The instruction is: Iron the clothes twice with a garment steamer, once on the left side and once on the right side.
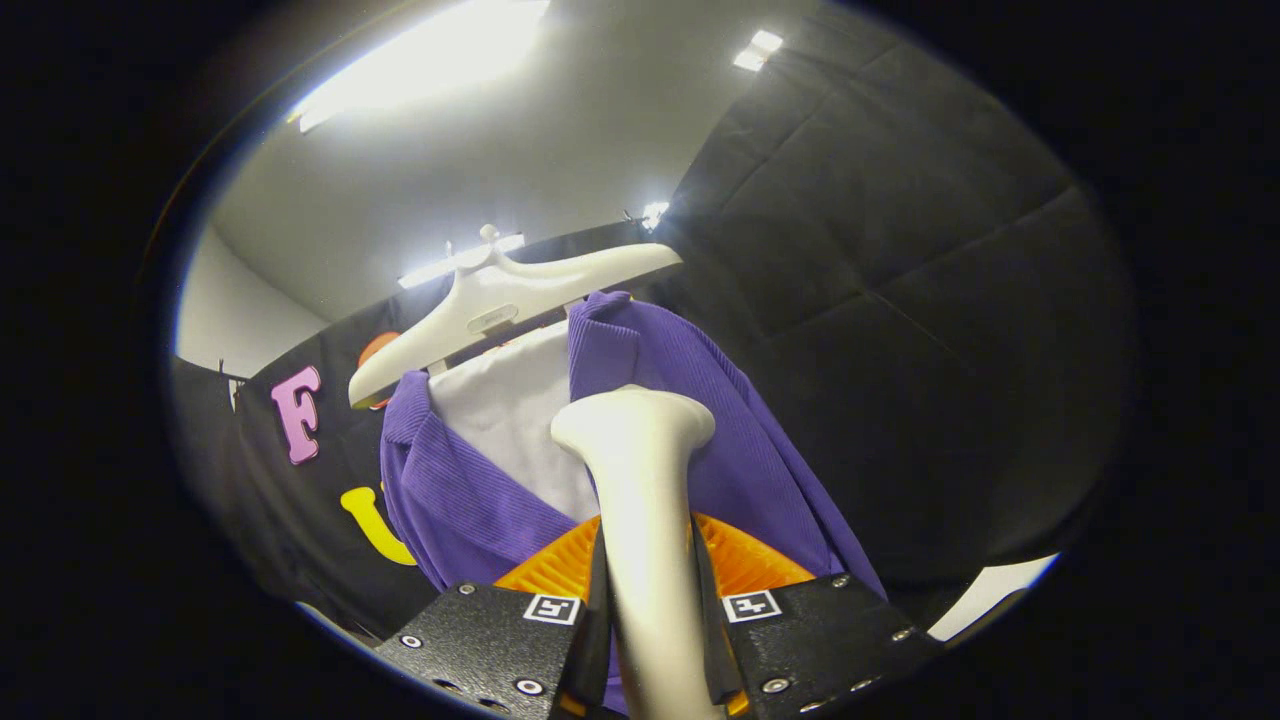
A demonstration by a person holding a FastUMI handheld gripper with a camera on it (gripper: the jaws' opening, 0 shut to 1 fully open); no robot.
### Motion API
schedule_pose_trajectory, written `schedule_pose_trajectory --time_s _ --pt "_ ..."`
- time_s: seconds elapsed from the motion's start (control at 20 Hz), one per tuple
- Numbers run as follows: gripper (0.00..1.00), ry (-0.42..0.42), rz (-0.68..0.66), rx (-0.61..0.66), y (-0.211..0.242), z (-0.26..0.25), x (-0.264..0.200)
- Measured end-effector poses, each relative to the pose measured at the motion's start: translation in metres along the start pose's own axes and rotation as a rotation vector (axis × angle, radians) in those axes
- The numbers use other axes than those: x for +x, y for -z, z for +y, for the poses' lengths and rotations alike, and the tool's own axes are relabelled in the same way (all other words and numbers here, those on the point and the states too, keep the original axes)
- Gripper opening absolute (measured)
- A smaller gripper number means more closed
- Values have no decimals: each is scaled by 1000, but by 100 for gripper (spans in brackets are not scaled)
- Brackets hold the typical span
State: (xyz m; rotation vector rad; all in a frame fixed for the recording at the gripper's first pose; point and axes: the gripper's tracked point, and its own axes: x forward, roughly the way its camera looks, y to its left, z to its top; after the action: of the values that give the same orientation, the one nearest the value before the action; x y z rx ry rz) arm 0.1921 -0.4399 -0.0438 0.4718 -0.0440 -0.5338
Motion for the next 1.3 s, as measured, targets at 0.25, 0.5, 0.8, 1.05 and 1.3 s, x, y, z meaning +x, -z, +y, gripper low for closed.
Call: schedule_pose_trajectory --time_s 0.25,0.5,0.8,1.05,1.3 --pt "37 10 36 -17 20 -19 -1" --pt "37 29 97 -26 51 -36 -11" --pt "37 58 201 -59 99 -61 -31" --pt "38 94 239 -101 116 -83 -44" --pt "38 140 315 -121 151 -107 -52"
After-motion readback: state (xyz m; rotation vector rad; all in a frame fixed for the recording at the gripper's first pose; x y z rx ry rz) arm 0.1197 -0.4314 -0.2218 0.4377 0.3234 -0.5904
